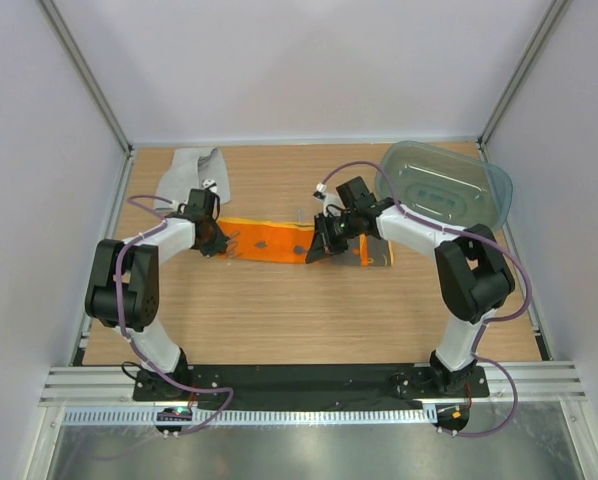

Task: Roll the towels
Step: Fold the towel

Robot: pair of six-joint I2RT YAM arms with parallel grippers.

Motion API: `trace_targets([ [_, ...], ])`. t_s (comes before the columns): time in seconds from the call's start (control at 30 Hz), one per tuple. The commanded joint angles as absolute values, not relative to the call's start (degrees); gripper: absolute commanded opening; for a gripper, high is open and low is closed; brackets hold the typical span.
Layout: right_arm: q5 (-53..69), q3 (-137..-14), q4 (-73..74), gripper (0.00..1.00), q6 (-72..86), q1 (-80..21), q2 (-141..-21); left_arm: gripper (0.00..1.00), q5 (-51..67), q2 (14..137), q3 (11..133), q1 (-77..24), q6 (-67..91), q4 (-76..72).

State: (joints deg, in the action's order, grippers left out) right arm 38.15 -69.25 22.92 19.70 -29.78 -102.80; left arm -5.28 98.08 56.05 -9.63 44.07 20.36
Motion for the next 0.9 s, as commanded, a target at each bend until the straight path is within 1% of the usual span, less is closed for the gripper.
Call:
trace_targets([
  [0.0, 39.37, -72.16, 21.01, 0.01, 20.48, -30.15, -103.97, 0.07, -6.33, 99.85, 54.93, -9.14, 43.07, 21.09],
  [0.4, 39.11, -78.22, 18.99, 0.01, 22.85, -32.96, -110.65, 0.05, -7.56, 99.67, 53.09, -9.14, 43.86, 20.57],
  [0.53, 39.90, -84.35, 19.25, 0.01, 23.38, -34.71, -115.30, 0.02, -7.56, 100.19, 52.47, -9.14, 43.77, 20.13],
  [0.67, 39.73, -90.52, 21.27, 0.01, 23.47, -37.35, -121.37, 0.02, -7.56, 99.67, 51.86, -9.23, 43.95, 19.42],
  [0.87, 38.50, -97.90, 21.01, 0.01, 25.84, -38.06, -129.28, 0.01, -7.73, 99.49, 52.03, -9.23, 43.77, 19.78],
])
